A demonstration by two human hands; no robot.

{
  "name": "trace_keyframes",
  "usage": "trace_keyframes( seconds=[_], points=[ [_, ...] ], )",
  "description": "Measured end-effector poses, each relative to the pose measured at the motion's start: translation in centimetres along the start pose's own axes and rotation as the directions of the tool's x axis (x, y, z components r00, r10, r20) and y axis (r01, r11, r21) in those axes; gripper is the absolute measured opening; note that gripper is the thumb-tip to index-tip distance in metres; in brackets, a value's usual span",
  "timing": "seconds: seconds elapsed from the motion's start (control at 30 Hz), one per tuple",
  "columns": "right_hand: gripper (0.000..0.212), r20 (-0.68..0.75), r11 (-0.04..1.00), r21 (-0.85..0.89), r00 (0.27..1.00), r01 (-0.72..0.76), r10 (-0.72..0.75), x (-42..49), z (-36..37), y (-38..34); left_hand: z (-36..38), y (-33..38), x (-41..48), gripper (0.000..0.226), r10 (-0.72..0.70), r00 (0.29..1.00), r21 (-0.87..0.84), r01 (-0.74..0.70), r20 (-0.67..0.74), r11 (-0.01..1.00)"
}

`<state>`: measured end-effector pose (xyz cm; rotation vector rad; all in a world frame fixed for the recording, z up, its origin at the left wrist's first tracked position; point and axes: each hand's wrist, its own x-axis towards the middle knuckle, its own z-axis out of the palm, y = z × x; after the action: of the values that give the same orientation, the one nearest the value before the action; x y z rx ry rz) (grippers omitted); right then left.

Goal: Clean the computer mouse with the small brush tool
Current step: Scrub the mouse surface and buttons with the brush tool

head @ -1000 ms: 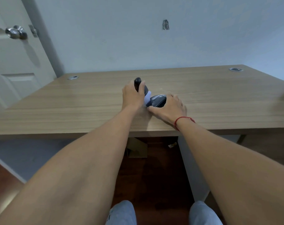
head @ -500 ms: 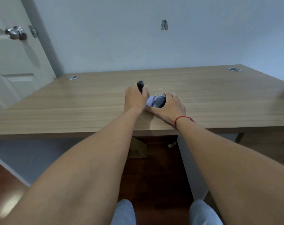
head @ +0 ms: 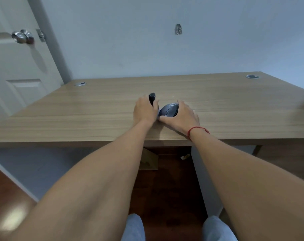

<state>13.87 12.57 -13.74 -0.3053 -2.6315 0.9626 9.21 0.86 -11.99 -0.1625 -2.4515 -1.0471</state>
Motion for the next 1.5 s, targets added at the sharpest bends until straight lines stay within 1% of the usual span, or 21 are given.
trace_keyframes(
  seconds=[0.07, 0.13, 0.2, 0.27, 0.33, 0.37, 0.43, 0.5, 0.57, 0.63, 0.7, 0.77, 0.87, 0.93, 1.0, 1.07, 1.17, 1.27, 1.33, 1.4, 1.5],
  points=[
    [0.09, 0.011, 1.0, -0.019, 1.0, 0.011, -0.011, 0.0, -0.1, -0.1, -0.2, 0.6, -0.1, 0.035, 0.026, 0.999, -0.067, -0.028, -0.037, 0.997],
    [0.09, 0.025, 0.999, -0.033, 1.0, 0.011, -0.01, 0.1, -0.1, 0.0, -0.6, 1.5, 0.1, 0.031, -0.003, 0.998, -0.208, -0.009, -0.061, 0.978],
    [0.087, 0.026, 0.999, -0.047, 1.0, 0.01, -0.009, 0.2, 0.1, 0.1, -0.7, 1.9, 0.5, 0.029, -0.036, 0.998, -0.28, 0.022, -0.047, 0.96],
    [0.083, 0.022, 0.999, -0.046, 1.0, 0.005, -0.004, 0.2, 0.1, 0.0, -0.2, 1.2, 0.6, 0.032, -0.045, 0.999, -0.223, 0.045, 0.007, 0.974],
    [0.087, 0.028, 0.999, -0.048, 1.0, 0.008, -0.006, 0.0, -0.1, -0.1, 0.4, -0.1, 0.3, 0.037, -0.064, 0.998, -0.142, 0.067, 0.023, 0.988],
    [0.089, 0.034, 0.999, -0.05, 0.999, 0.014, -0.012, -0.1, -0.1, -0.1, 0.6, -0.5, 0.3, 0.038, -0.071, 0.997, -0.134, 0.073, 0.016, 0.988],
    [0.093, 0.037, 0.999, -0.043, 0.999, 0.012, -0.01, -0.1, -0.1, -0.1, 0.5, -0.1, 0.4, 0.037, -0.048, 0.999, -0.15, 0.048, 0.002, 0.987],
    [0.092, 0.036, 0.999, -0.038, 0.999, 0.001, 0.0, 0.0, 0.0, 0.0, 0.0, 1.2, 0.9, 0.033, -0.036, 0.999, -0.219, 0.032, -0.014, 0.975],
    [0.089, 0.039, 0.999, -0.037, 0.999, 0.005, -0.003, 0.1, 0.1, 0.0, -0.5, 2.1, 1.1, 0.037, -0.03, 0.999, -0.286, 0.023, -0.02, 0.958],
    [0.088, 0.044, 0.999, -0.038, 0.999, 0.014, -0.012, 0.1, 0.0, 0.0, -0.4, 1.7, 1.0, 0.036, -0.017, 1.0, -0.265, 0.018, 0.006, 0.964],
    [0.088, 0.032, 0.999, -0.027, 0.999, 0.018, -0.017, -0.1, -0.1, 0.0, -0.4, 0.2, 0.5, 0.032, -0.018, 1.0, -0.194, 0.021, 0.017, 0.981],
    [0.091, 0.025, 1.0, -0.012, 1.0, 0.018, -0.018, -0.3, -0.2, -0.1, -0.5, -1.0, 0.2, 0.036, -0.01, 1.0, -0.138, 0.014, 0.026, 0.99],
    [0.086, 0.046, 1.0, 0.008, 0.999, 0.01, -0.011, -0.1, -0.4, -0.1, -1.1, -0.1, 0.3, 0.036, 0.02, 1.0, -0.167, -0.019, 0.005, 0.986],
    [0.08, 0.073, 1.0, 0.011, 0.997, -0.003, 0.002, -0.1, -0.4, 0.0, -1.3, 1.3, 0.7, 0.034, 0.006, 1.0, -0.248, -0.012, -0.026, 0.969],
    [0.075, 0.098, 1.0, 0.02, 0.995, -0.005, 0.003, -0.1, -0.5, 0.2, -1.0, 2.0, 0.8, 0.034, 0.009, 1.0, -0.3, -0.013, -0.015, 0.954],
    [0.074, 0.1, 1.0, 0.031, 0.995, 0.006, -0.01, -0.2, -0.7, 0.2, -0.5, 1.5, 0.5, 0.03, 0.038, 0.999, -0.24, -0.031, 0.025, 0.97],
    [0.076, 0.111, 0.998, 0.052, 0.993, 0.022, -0.028, -0.3, -0.9, 0.2, 0.1, -0.7, 0.1, 0.031, 0.018, 0.999, -0.147, -0.011, 0.044, 0.989],
    [0.078, 0.115, 0.998, 0.06, 0.993, 0.004, -0.011, -0.3, -0.9, 0.3, -0.4, -0.5, 0.1, 0.031, 0.011, 1.0, -0.189, -0.006, 0.027, 0.982],
    [0.071, 0.133, 0.998, 0.065, 0.991, -0.001, -0.008, 0.0, -0.9, 0.5, -0.6, 0.9, 0.7, 0.033, 0.027, 1.0, -0.232, -0.029, -0.013, 0.972],
    [0.063, 0.147, 0.997, 0.073, 0.989, 0.011, -0.022, 0.0, -0.9, 0.6, -0.6, 2.0, 0.9, 0.032, 0.056, 0.998, -0.279, -0.055, -0.007, 0.959],
    [0.074, 0.14, 0.995, 0.095, 0.99, 0.017, -0.03, -0.1, -1.0, 0.7, 0.0, 0.7, 0.2, 0.028, 0.053, 0.997, -0.18, -0.042, 0.057, 0.983]
  ],
)
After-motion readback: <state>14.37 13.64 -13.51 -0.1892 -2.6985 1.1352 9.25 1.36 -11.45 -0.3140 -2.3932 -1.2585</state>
